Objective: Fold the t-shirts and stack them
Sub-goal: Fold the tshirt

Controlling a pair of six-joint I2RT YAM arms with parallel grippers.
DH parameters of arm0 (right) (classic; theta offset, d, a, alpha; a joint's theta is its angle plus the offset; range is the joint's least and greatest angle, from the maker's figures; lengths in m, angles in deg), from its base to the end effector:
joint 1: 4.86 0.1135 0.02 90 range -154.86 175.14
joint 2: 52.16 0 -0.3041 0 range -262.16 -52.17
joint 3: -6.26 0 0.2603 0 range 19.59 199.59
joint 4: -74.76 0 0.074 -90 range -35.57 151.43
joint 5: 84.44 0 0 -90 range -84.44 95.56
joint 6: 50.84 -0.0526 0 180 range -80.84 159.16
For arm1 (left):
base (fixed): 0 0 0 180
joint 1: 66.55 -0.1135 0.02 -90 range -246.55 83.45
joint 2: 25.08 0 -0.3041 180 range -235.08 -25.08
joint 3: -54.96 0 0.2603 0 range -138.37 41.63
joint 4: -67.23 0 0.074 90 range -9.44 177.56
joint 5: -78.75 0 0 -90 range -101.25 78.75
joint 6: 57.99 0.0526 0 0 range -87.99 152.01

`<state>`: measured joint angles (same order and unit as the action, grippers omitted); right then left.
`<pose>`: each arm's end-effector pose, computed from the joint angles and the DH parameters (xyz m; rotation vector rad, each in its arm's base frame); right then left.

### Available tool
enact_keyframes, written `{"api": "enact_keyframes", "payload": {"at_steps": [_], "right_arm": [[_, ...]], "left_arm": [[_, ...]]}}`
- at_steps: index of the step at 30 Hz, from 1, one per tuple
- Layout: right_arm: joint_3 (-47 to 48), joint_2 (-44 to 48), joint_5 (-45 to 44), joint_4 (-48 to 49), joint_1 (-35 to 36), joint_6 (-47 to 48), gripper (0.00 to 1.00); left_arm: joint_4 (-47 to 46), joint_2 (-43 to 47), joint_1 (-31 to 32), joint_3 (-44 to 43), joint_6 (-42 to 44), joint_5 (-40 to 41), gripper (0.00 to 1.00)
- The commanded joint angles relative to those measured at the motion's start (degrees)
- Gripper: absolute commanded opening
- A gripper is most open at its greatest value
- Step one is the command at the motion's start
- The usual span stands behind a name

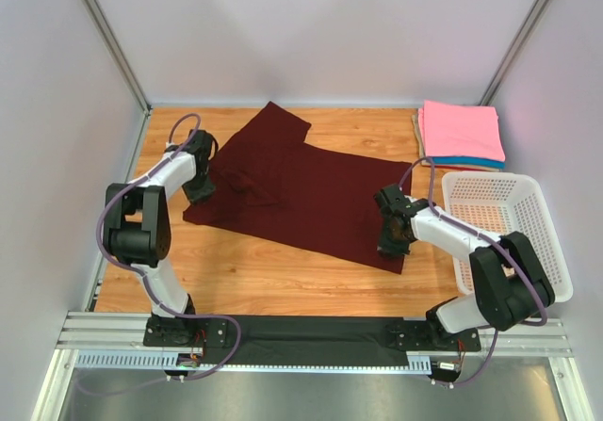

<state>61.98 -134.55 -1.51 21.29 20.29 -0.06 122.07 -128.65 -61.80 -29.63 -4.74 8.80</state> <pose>0.2145 0.0936 0.1737 0.3744 2.9065 -0.0186 0.3721 -0.0128 0.2059 -0.8211 2.6140 0.3149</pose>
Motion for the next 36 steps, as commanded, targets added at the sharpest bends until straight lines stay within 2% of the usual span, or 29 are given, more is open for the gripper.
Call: {"api": "enact_keyframes", "payload": {"at_steps": [1, 7, 11, 14, 15, 18, 23, 26, 29, 36], "right_arm": [[-2.0, -0.2, -10.1, -4.3, -0.2, -0.9, 0.27], [1.5, -0.8, -10.2, -5.7, -0.1, 0.0, 0.27], [4.2, 1.1, -8.2, -6.3, -0.1, 2.7, 0.27], [7.2, 1.5, -8.3, -8.3, -0.2, 3.3, 0.28], [7.9, 2.2, -8.0, -8.7, -0.1, 3.7, 0.28], [9.3, 4.7, -6.5, -9.3, -0.1, 4.2, 0.28], [9.8, 7.6, -3.8, -8.8, -0.1, 4.4, 0.29], [10.0, 8.9, -2.8, -8.6, -0.1, 5.0, 0.30], [10.3, 9.9, -2.5, -8.6, -0.1, 6.1, 0.30], [10.0, 10.2, -0.2, -6.9, -0.1, 6.5, 0.31]], "left_arm": [[2.7, 5.7, -0.1, 0.5, 1.3, 4.4, 0.29], [1.2, 10.6, -0.2, 6.3, 1.4, 0.8, 0.31], [-0.1, 11.8, -0.2, 7.1, 2.6, -1.0, 0.31], [-3.3, 14.6, -0.1, 7.2, 4.0, -9.0, 0.34], [-5.5, 15.4, -0.1, 7.2, 3.6, -13.9, 0.36], [-9.7, 16.6, 0.4, 7.2, 0.8, -22.0, 0.39], [-12.2, 13.1, 2.3, 5.6, -4.1, -27.1, 0.43], [-20.1, 11.2, 2.3, 8.1, -7.2, -31.6, 0.48], [-22.3, 9.3, 2.6, 8.9, -8.8, -32.2, 0.50], [-21.6, 5.5, 3.2, 8.6, -9.2, -28.1, 0.51]]}}
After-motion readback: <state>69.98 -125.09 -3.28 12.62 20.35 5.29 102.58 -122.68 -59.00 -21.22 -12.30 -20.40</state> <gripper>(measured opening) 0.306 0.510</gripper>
